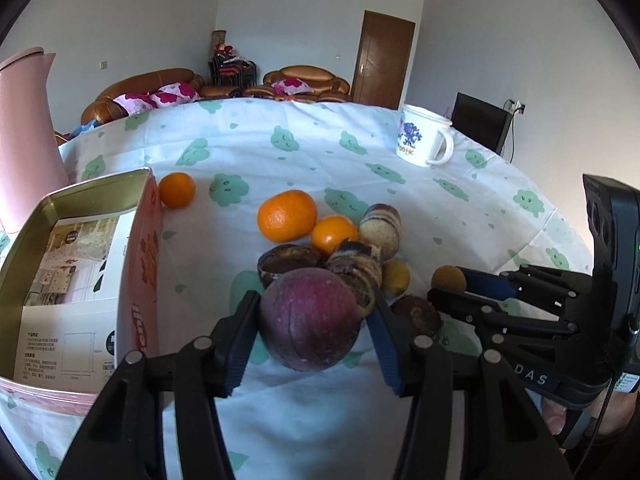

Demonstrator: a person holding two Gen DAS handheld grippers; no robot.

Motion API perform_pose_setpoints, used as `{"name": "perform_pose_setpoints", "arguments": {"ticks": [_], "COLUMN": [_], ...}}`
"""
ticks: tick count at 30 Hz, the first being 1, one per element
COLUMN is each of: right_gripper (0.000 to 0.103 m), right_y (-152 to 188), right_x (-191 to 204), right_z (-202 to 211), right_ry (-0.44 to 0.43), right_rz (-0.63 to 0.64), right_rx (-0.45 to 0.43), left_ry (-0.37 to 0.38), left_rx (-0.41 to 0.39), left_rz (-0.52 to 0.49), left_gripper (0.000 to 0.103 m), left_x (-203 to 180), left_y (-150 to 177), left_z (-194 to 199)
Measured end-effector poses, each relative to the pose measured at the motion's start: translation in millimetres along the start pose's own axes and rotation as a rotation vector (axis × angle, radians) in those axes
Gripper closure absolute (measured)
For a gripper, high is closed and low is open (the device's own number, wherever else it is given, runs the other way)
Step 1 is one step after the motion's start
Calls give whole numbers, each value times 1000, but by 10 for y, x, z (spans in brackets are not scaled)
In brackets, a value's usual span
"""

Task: Organize fruits
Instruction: 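Grasp the purple round fruit with the left gripper while the right gripper grasps the yellow-brown fruit, then lift the purple fruit with the left gripper while the right gripper lifts the yellow-brown fruit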

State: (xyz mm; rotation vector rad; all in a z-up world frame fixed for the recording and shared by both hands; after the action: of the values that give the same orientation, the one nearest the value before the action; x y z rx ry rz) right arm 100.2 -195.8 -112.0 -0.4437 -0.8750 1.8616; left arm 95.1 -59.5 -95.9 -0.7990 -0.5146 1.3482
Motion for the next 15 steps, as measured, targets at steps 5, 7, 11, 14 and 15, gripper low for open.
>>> {"name": "perform_pose_setpoints", "arguments": {"ticks": [5,7,11,14,15], "right_gripper": [74,74,74,74,74], "right_y": [-12,-15,-22,-24,-26], "right_x": [18,25,32,32,38], "right_z": [44,65,98,115,121], "right_ry": [-9,-15,-22,-25,-29], "right_rz": [6,10,13,13,16], "right_rx": [-30,-43,-66,-79,-84], "left_ry": [4,5,8,9,9], "left_rx": [-26,-39,-59,-75,-80], "left_rz": [1,3,3,6,7], "left_gripper": [48,48,48,48,48], "left_x": [-6,-3,-1,4,4], "left_y": [-9,-15,-20,-22,-22], "left_z": [44,66,100,131,141]}}
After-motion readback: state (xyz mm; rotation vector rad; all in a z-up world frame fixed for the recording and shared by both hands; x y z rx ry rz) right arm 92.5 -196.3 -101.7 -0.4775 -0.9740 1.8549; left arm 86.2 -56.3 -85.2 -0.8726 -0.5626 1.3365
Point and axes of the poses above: each gripper's, at about its wrist camera, not at the fingertips, and z roughly against the way its jaws point, x to its left, y to its underside, the point moved 6 cm from there along -z, roughly the way its jaws point, and after that the axes turned 2 degrees about -y, right-handed, at the moved point
